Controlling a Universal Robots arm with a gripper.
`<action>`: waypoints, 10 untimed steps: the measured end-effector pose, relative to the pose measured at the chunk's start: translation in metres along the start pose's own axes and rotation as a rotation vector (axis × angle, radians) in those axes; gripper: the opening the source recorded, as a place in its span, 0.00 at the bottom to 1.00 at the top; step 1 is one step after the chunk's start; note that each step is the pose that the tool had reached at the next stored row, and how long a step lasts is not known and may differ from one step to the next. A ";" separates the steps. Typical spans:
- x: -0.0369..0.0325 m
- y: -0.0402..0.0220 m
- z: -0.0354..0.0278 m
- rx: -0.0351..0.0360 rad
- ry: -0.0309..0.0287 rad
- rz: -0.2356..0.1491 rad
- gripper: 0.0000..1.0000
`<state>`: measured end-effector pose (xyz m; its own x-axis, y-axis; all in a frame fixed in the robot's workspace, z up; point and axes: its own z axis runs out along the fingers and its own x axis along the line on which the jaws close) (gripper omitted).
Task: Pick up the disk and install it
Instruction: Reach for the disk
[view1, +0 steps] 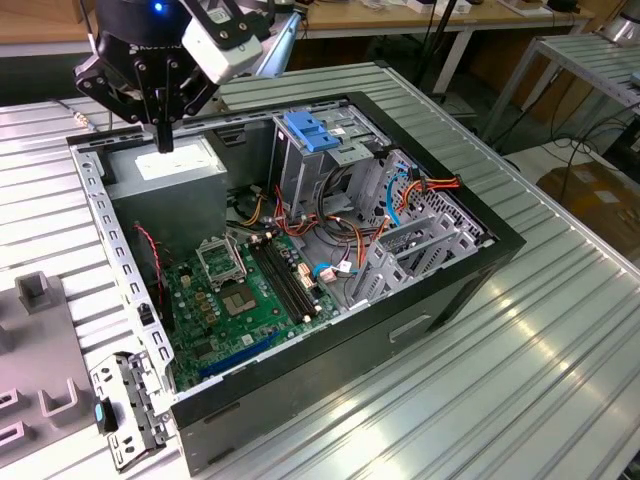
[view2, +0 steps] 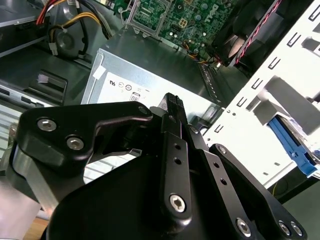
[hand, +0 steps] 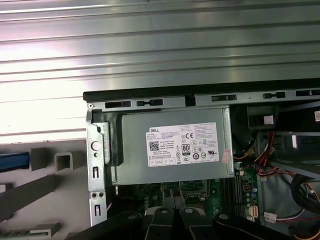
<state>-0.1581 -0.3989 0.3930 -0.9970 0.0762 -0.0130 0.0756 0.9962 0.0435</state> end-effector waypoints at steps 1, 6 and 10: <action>0.0004 0.0000 0.0000 0.0000 0.0001 0.000 0.11; 0.0024 -0.0002 0.0000 0.0001 0.0005 0.000 0.11; 0.0037 -0.0003 0.0000 0.0001 0.0008 0.000 0.11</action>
<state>-0.1619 -0.3989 0.3929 -0.9970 0.0762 -0.0122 0.0756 0.9962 0.0434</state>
